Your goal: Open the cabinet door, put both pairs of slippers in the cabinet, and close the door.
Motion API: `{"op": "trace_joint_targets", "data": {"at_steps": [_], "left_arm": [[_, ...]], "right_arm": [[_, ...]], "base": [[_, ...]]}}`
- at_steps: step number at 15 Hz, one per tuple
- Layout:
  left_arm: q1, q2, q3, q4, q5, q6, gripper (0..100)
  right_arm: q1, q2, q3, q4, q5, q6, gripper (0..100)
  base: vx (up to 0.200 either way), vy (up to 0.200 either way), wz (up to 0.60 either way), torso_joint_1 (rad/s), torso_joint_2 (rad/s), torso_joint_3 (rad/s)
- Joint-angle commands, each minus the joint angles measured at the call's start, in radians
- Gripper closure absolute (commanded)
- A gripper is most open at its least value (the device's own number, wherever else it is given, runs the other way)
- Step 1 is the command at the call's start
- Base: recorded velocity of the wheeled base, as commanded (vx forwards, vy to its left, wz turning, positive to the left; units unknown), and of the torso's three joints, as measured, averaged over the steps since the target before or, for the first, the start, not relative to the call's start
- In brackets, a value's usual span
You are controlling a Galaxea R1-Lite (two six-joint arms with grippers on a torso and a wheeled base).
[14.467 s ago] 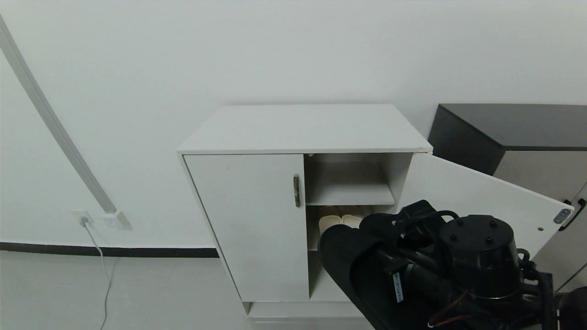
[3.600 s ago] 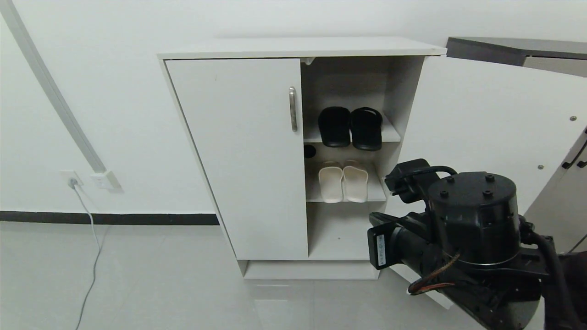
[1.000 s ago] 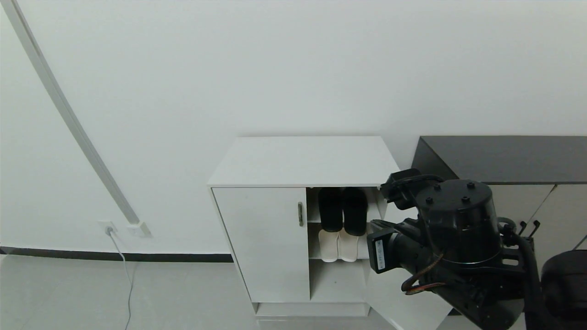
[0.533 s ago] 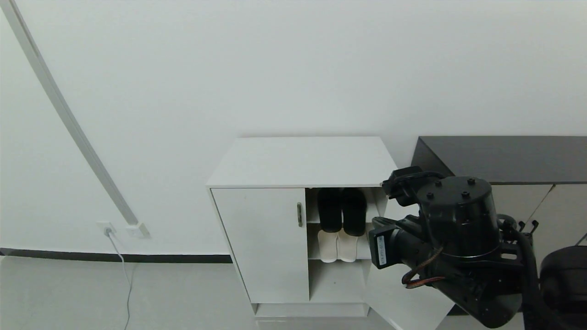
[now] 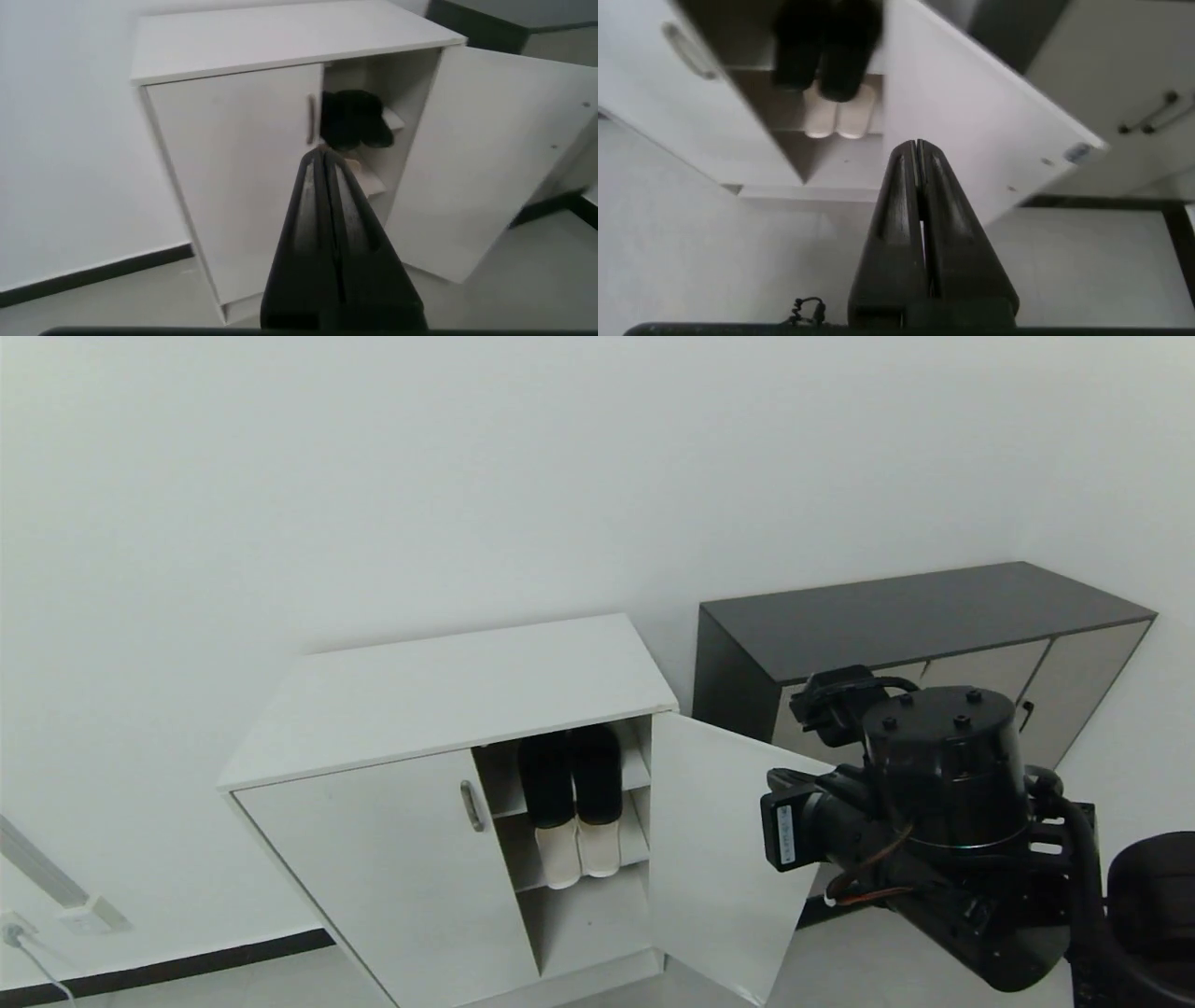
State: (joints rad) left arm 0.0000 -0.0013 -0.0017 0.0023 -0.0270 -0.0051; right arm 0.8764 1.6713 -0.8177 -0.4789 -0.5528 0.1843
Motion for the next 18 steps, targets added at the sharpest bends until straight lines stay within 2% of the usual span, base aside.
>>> {"op": "trace_joint_targets", "data": {"at_steps": [1, 6, 11, 13, 15, 18], "left_arm": [[0.0, 0.001, 0.0, 0.001, 0.001, 0.001, 100], [0.0, 0.001, 0.0, 0.001, 0.001, 0.001, 100], [0.0, 0.001, 0.0, -0.001, 0.002, -0.003, 100], [0.0, 0.001, 0.0, -0.001, 0.002, -0.004, 100], [0.0, 0.001, 0.0, -0.001, 0.004, -0.006, 100], [0.0, 0.001, 0.0, 0.001, 0.002, -0.003, 100]], "right_arm": [[-0.004, 0.01, 0.002, -0.007, 0.001, 0.0, 100], [-0.016, 0.005, 0.012, -0.026, -0.001, -0.014, 100], [-0.017, 0.005, 0.017, -0.029, -0.001, -0.016, 100], [-0.022, 0.002, 0.026, -0.03, -0.003, -0.029, 100], [-0.045, 0.013, 0.026, -0.05, -0.003, -0.034, 100], [-0.129, 0.061, 0.015, -0.124, -0.001, -0.068, 100]], "base": [[0.0, 0.0, 0.0, 0.0, 0.0, 0.0], [0.0, 0.0, 0.0, 0.0, 0.0, 0.0], [-0.2, 0.0, 0.0, 0.005, 0.01, -0.001], [0.0, 0.0, 0.0, 0.0, 0.0, 0.0], [0.0, 0.0, 0.0, 0.0, 0.0, 0.0], [0.0, 0.0, 0.0, 0.0, 0.0, 0.0]]}}
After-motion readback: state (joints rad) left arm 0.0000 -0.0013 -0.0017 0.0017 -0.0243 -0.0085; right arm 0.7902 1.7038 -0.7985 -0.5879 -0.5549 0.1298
